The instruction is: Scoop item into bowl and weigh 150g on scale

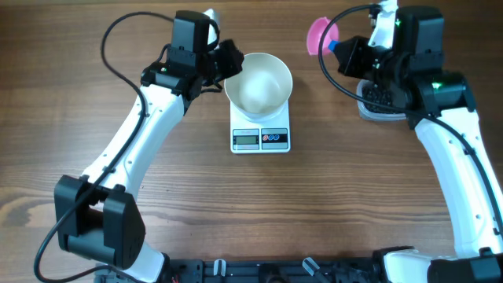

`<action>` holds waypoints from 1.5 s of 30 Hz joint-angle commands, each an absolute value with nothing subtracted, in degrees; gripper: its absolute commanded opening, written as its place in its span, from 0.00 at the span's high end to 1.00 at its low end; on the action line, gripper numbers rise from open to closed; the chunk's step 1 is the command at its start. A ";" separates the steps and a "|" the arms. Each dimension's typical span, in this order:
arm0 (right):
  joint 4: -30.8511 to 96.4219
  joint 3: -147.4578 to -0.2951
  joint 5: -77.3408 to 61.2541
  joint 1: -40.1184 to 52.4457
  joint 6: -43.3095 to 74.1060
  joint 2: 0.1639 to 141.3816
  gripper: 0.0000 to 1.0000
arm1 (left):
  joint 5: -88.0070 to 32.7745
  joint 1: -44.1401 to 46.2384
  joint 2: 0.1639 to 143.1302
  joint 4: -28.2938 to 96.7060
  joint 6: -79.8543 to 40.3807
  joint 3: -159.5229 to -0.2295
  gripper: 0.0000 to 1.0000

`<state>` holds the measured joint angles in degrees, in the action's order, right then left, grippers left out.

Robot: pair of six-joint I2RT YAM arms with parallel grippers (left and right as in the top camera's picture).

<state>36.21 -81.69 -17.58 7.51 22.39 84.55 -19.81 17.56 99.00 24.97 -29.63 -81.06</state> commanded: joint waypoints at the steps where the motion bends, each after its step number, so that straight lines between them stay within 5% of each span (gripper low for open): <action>1: 36.73 -82.70 -15.84 5.30 20.95 84.93 0.96 | -27.38 18.13 96.42 30.00 -17.69 -81.01 0.96; 10: 41.12 -82.70 -16.45 1.41 19.11 84.93 0.96 | -14.92 28.29 90.72 46.48 -11.99 -77.93 0.96; 24: 42.59 -82.70 -16.47 1.41 18.22 84.93 0.96 | -11.84 35.53 92.47 26.98 -8.62 -58.54 0.96; 45: 42.70 -82.65 -16.47 1.41 18.24 84.93 0.96 | -4.38 35.53 102.52 17.93 -7.46 -58.06 0.96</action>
